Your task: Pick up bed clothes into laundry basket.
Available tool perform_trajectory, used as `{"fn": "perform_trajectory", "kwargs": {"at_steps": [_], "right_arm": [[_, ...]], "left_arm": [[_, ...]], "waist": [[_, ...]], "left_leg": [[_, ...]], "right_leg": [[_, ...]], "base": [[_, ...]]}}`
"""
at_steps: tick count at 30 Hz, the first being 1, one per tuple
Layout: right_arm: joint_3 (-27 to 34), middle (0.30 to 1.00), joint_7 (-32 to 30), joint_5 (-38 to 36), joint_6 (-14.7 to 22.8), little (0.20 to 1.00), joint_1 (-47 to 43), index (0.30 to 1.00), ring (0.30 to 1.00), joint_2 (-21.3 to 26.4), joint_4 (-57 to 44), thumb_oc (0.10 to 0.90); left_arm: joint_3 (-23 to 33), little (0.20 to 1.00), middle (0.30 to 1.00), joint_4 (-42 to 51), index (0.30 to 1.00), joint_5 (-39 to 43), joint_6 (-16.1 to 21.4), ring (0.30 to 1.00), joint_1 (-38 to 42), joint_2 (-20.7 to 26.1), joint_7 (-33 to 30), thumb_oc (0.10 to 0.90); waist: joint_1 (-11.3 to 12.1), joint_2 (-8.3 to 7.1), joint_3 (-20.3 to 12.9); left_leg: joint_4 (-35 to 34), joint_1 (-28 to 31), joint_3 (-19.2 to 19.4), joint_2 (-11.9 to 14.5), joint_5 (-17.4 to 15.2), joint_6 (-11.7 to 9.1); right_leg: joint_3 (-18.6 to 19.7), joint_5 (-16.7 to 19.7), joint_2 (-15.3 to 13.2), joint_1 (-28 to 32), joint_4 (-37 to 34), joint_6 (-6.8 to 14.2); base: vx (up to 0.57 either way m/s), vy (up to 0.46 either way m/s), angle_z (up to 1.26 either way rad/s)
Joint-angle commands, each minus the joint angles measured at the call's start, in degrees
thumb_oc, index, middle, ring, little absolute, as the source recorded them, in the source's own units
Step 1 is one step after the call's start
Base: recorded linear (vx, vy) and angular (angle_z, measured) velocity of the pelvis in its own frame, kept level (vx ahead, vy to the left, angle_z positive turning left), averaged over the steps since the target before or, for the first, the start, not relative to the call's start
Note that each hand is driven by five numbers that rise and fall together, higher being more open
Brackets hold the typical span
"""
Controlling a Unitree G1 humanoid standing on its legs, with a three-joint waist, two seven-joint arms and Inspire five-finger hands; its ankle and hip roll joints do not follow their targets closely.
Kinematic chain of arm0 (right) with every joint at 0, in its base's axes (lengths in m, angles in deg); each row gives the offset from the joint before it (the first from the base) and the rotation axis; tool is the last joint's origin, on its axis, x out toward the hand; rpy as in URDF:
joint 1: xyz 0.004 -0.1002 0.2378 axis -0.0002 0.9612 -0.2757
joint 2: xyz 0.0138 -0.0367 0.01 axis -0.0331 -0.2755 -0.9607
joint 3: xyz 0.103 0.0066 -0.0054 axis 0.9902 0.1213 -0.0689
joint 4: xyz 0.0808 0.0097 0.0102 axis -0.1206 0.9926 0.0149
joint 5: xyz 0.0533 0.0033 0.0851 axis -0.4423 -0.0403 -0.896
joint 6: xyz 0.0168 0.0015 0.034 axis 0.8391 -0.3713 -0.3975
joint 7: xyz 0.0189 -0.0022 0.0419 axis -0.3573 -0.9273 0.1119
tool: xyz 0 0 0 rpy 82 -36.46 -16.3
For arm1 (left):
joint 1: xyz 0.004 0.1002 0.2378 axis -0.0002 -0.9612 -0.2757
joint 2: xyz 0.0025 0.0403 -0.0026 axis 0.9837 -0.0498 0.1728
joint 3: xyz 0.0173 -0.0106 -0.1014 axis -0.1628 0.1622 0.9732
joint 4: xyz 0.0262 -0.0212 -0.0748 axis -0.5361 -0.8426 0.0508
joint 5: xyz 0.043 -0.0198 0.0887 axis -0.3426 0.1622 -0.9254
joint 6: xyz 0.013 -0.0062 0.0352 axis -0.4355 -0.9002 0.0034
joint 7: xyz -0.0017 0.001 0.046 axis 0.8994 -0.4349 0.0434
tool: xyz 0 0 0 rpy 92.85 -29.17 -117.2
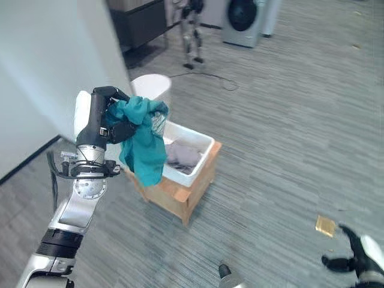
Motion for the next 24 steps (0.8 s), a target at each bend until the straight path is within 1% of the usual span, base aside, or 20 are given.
{"fn": "perform_trajectory", "kwargs": {"at_steps": [1, 3, 5, 7, 8, 11, 13, 16, 18, 19, 20, 21, 23, 24], "right_arm": [[3.89, 0.9, -0.36, 3.88, 2.22, 0.9, -3.02, 0.9, 0.9, 5.18, 1.7, 0.8], [0.83, 0.9, -0.04, 3.64, 2.25, 0.9, -3.94, 0.9, 0.9, 4.52, 9.08, 0.8], [-0.82, 0.9, 0.24, 2.48, 2.15, 0.9, -4.4, 0.9, 0.9, 4.02, 13.38, 0.8], [-2.5, 0.9, 0.48, 1.41, 2.05, 0.9, -4.84, 0.9, 0.9, 2.63, 17.64, 0.8], [-3.32, 0.9, 0.88, -0.7, 2.16, 0.9, -5.2, 0.9, 0.9, 1.37, 20.44, 0.8], [-3.48, 0.9, 0.96, -2.4, 2.43, 0.9, -5.7, 0.9, 0.9, 0.63, 21.82, 0.8], [-3.71, 0.9, 0.99, -6.3, 2.95, 0.9, -6.57, 0.9, 0.9, 0.61, 23.73, 0.8], [-4.57, 0.9, 0.68, -9.24, 3.92, 0.9, -8.52, 0.9, 0.9, 0.56, 24.64, 0.8], [-5.66, 0.9, 0.59, -10.03, 4.22, 0.9, -9.33, 0.9, 0.9, 0.05, 24.69, 0.8], [-6.32, 0.9, 0.53, -10.3, 4.19, 0.9, -9.97, 0.9, 0.9, -0.67, 25.23, 0.8], [-7.92, 0.9, 0.38, -10.63, 4.26, 0.9, -11.33, 0.9, 0.9, -1.92, 26.13, 0.8], [-8.13, 0.9, 0.33, -10.68, 4.32, 0.9, -11.65, 0.9, 0.9, -2.08, 26.34, 0.8], [-9.48, 0.9, 0.26, -10.81, 4.28, 0.9, -12.31, 0.9, 0.9, -2.86, 26.89, 0.8], [-10.1, 0.9, 0.24, -11.17, 4.4, 0.9, -12.73, 0.9, 0.9, -3.22, 27.12, 0.8]], "left_arm": [[3.59, 0.3, 0.3, -1.66, 0.3, -4.61, 0.49, 0.3, 18.48, 5.73, -4.88, 0.4], [-0.85, 0.3, 0.3, -6.64, 0.3, -8.16, -0.88, 0.3, 24.15, 8.41, -5.65, 0.4], [-3.92, 0.3, 0.3, -9.57, 0.3, -10.43, -2.12, 0.3, 27.99, 10.48, -6.07, 0.4], [-6.26, 0.3, 0.3, -12.81, 0.3, -12.49, -3.36, 0.3, 31.59, 12.09, -6.33, 0.4], [-8.87, 0.3, 0.3, -15.88, 0.3, -15.0, -4.45, 0.3, 34.7, 13.04, -6.67, 0.4], [-11.09, 0.3, 0.3, -18.39, 0.3, -15.83, -4.94, 0.3, 37.06, 13.31, -7.02, 0.4], [-16.18, 0.3, 0.3, -24.72, 0.3, -19.07, -6.65, 0.3, 41.89, 14.23, -7.57, 0.4], [-22.41, 0.3, 0.3, -32.73, 0.3, -20.84, -7.49, 0.3, 48.08, 14.76, -8.31, 0.4], [-23.56, 0.3, 0.3, -35.48, 0.3, -20.77, -7.84, 0.3, 49.82, 15.24, -8.58, 0.4], [-24.18, 0.3, 0.3, -36.42, 0.3, -20.5, -7.89, 0.3, 50.85, 15.63, -8.84, 0.4], [-25.29, 0.3, 0.3, -36.94, 0.3, -20.69, -8.04, 0.3, 52.5, 16.94, -9.8, 0.4], [-25.63, 0.3, 0.3, -37.08, 0.3, -20.62, -8.0, 0.3, 52.84, 17.05, -9.84, 0.4], [-26.23, 0.3, 0.3, -37.77, 0.3, -20.68, -8.37, 0.3, 53.93, 17.96, -10.46, 0.4], [-27.31, 0.3, 0.3, -39.93, 0.3, -20.2, -8.04, 0.3, 54.66, 18.3, -10.32, 0.4]], "waist": [[-3.2, 4.52, 2.86], [-4.17, 5.28, 3.67], [-4.93, 6.11, 4.43], [-5.21, 6.57, 4.75], [-5.79, 7.01, 4.88], [-5.8, 6.94, 5.09], [-6.77, 7.05, 6.12], [-7.87, 7.36, 7.51], [-8.25, 8.31, 8.1], [-7.9, 8.6, 8.0], [-7.33, 9.54, 7.58], [-7.14, 9.49, 7.45], [-6.75, 9.97, 7.0], [-6.6, 10.05, 6.6]], "left_leg": [[0.48, 9.84, 2.03, 6.1, 3.09, -5.58], [0.48, 9.38, 2.36, 5.66, 3.06, -5.58], [0.48, 8.97, 2.76, 5.23, 2.82, -5.58], [0.48, 8.58, 3.31, 4.97, 2.87, -5.58], [0.48, 8.45, 3.95, 4.91, 2.91, -5.58], [0.48, 8.26, 4.17, 4.89, 3.07, -5.58], [0.48, 7.14, 4.28, 5.01, 3.14, -5.58], [0.48, 5.59, 5.02, 4.86, 2.58, -5.58], [0.48, 4.87, 5.93, 4.56, 1.84, -5.58], [0.48, 4.3, 6.38, 4.44, 1.53, -5.58], [0.48, 3.4, 6.94, 4.35, 1.66, -5.58], [0.48, 3.19, 7.14, 4.35, 1.66, -5.58], [0.48, 2.88, 7.61, 4.61, 2.07, -5.58], [0.48, 2.64, 7.95, 4.86, 2.47, -5.58]], "right_leg": [[-3.9, -7.15, 2.19, -1.61, 0.71, 0.59], [-3.86, -6.83, 1.75, -2.13, 0.71, 0.92], [-3.48, -6.36, 1.32, -3.1, 0.71, 1.29], [-3.37, -5.93, 1.07, -4.04, 0.71, 1.48], [-3.21, -5.47, 0.87, -4.73, 0.71, 1.64], [-3.14, -5.23, 0.79, -5.14, 0.71, 1.67], [-2.77, -4.25, 0.3, -6.64, 0.71, 1.74], [-1.86, -3.22, -0.25, -9.31, 0.71, 2.12], [-1.28, -2.64, -0.66, -11.18, 0.71, 2.61], [-1.01, -2.36, -0.71, -12.31, 0.71, 2.86], [-0.45, -1.71, -0.61, -14.15, 0.71, 3.11], [-0.25, -1.62, -0.56, -14.51, 0.71, 3.11], [0.11, -1.26, -0.2, -15.36, 0.71, 3.1], [0.33, -1.06, 0.05, -15.83, 0.71, 3.04]], "base": [[-0.02, 0.001, -0.25], [-0.02, 0.01, -0.19], [-0.04, 0.024, -0.18], [-0.02, -0.012, -0.25], [0.0, -0.029, -0.23], [0.0, -0.025, -0.1], [-0.06, -0.048, -0.1], [-0.07, -0.012, -0.04], [-0.03, -0.002, -0.09], [-0.01, -0.036, -0.22], [0.01, -0.044, -0.32], [0.03, -0.045, -0.37], [0.04, -0.057, -0.39], [0.06, -0.074, -0.3]]}}
